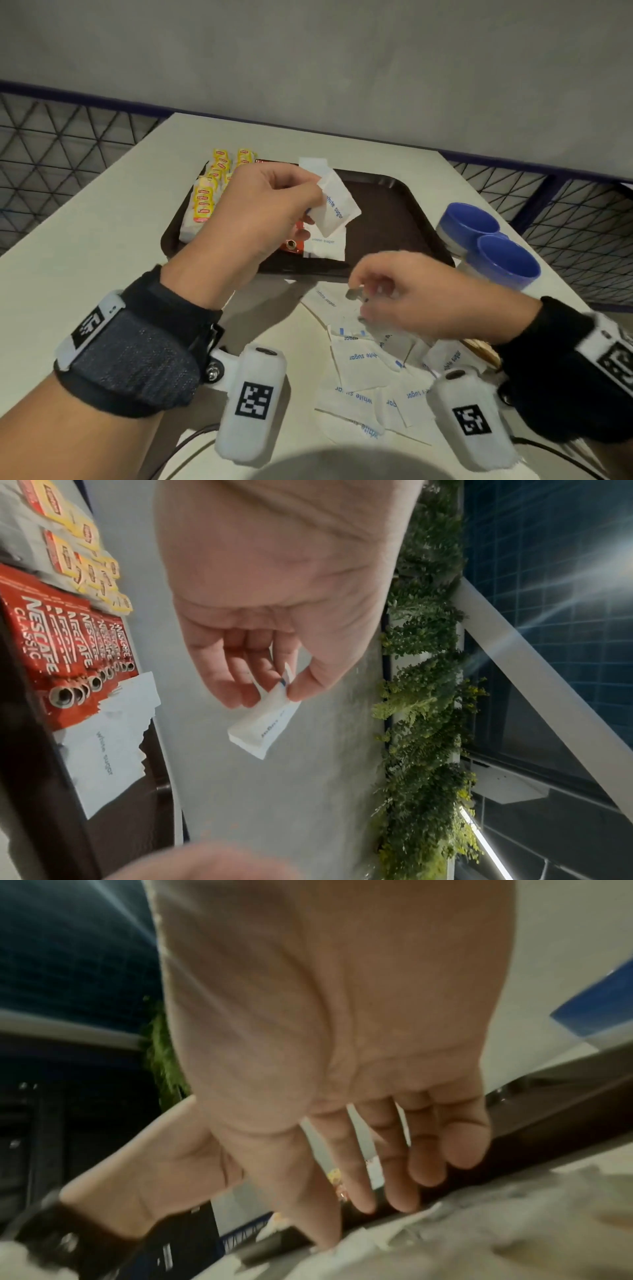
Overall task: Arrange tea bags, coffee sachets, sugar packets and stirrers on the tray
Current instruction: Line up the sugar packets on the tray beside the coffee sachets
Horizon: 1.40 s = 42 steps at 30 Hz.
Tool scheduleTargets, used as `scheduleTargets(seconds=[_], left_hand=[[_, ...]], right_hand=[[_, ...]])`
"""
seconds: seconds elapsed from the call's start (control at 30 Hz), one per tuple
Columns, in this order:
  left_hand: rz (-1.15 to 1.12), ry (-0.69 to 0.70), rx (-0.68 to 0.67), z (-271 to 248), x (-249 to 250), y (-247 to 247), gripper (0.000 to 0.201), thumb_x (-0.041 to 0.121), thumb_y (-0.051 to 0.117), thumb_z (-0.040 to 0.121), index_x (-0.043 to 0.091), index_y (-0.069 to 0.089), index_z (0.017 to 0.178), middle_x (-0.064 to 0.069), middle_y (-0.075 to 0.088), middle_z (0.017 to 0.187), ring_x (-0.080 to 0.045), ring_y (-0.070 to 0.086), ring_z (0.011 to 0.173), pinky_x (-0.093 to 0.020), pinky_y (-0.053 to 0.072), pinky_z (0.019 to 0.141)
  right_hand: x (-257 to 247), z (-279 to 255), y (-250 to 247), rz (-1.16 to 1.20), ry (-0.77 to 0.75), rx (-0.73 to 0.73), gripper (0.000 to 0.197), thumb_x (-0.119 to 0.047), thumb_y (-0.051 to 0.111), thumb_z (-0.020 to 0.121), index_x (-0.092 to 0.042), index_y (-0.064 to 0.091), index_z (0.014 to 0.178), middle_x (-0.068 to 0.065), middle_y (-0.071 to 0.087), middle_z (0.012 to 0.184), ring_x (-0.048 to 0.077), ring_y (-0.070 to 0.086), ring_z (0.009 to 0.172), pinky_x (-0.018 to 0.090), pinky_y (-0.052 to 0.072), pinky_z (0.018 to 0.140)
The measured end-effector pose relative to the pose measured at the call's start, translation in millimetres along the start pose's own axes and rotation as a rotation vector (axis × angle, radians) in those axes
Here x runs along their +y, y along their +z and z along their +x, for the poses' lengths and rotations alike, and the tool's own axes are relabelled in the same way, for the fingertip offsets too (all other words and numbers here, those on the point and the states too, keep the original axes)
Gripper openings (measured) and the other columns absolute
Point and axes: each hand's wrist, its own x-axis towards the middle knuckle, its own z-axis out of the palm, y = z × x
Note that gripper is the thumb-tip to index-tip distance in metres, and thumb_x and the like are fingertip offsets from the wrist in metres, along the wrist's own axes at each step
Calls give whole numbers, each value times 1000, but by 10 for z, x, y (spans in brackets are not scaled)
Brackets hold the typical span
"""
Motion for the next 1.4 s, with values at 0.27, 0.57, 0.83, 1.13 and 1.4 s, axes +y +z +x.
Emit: scheduleTargets(seconds=[0.27, 0.57, 0.83, 1.13, 1.4], left_hand=[[-265, -145, 8, 15, 22, -21, 11, 2, 66, 93, 7, 70, 102, -21, 76, 106, -21, 74, 68, -32, 63, 67], [-330, -177, -55, 27, 21, -27, 19, 0, 59, 98, 1, 65, 116, -16, 80, 98, -27, 78, 80, -30, 65, 70], [-309, -193, -102, 30, 1, -25, 24, 4, 57, 101, 5, 67, 123, -15, 78, 108, -28, 79, 92, -35, 65, 81], [-317, -194, -153, 20, -29, 4, 26, 2, 54, 102, 3, 63, 127, -17, 78, 109, -28, 78, 90, -36, 65, 81], [-327, -159, -285, -43, -23, 56, 21, 14, 54, 105, 7, 71, 114, -17, 78, 103, -29, 77, 92, -42, 62, 91]], right_hand=[[116, -26, 56, -184, 0, -104, 23, -50, 71, 86, -36, 64, 103, -15, 54, 101, 1, 50, 97, 18, 46, 82], [84, -6, 28, -32, 19, -101, 22, -36, 78, 85, -36, 60, 98, -6, 63, 95, 8, 55, 77, 25, 52, 72], [155, 17, -36, 69, 27, -39, 6, -24, 81, 85, -27, 75, 84, -1, 70, 84, 5, 57, 66, 16, 51, 64], [-20, -150, -459, 400, -144, 182, 7, -35, 79, 73, -30, 77, 76, -12, 70, 100, 7, 67, 88, 30, 59, 80], [-200, 186, -567, 242, -184, 451, 1, -27, 75, 91, -26, 75, 90, -11, 74, 97, 6, 69, 90, 34, 59, 85]])
